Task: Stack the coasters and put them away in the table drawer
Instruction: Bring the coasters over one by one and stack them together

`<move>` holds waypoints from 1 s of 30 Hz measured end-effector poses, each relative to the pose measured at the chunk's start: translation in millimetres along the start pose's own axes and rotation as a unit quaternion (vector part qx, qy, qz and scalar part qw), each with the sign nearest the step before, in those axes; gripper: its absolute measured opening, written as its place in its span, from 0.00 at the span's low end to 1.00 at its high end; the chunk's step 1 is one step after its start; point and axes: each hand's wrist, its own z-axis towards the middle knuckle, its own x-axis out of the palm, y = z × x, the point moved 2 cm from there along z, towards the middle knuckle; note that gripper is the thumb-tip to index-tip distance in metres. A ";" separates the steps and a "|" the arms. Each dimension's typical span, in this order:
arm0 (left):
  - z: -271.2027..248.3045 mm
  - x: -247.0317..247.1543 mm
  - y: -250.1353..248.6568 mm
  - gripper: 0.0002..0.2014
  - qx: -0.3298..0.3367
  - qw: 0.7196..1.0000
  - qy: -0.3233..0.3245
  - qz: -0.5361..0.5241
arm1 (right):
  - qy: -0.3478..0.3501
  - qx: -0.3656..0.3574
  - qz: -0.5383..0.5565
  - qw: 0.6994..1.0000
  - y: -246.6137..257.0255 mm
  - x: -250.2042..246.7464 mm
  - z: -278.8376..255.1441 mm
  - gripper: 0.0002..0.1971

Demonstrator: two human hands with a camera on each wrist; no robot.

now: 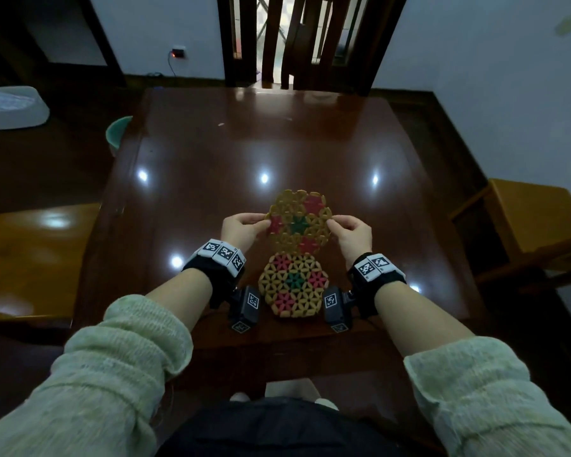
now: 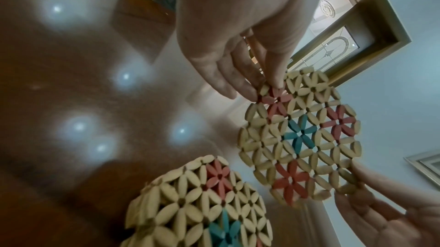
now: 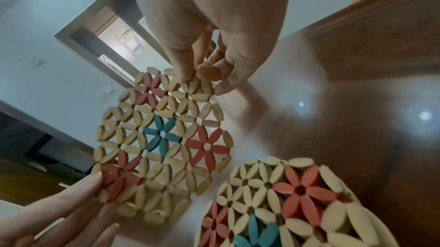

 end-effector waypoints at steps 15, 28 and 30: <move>-29.5 -6.6 63.0 0.13 -0.098 0.991 0.027 0.089 | 0.073 0.094 -0.145 0.982 -34.5 -9.0 -20.7 0.05; -29.7 -8.1 78.3 0.09 -0.096 0.981 0.011 0.168 | 0.139 0.145 -0.217 0.955 -68.0 -10.1 -11.4 0.04; -30.7 -8.5 76.3 0.08 -0.090 0.980 0.010 0.175 | 0.148 0.145 -0.223 0.953 -66.8 -9.5 -10.2 0.05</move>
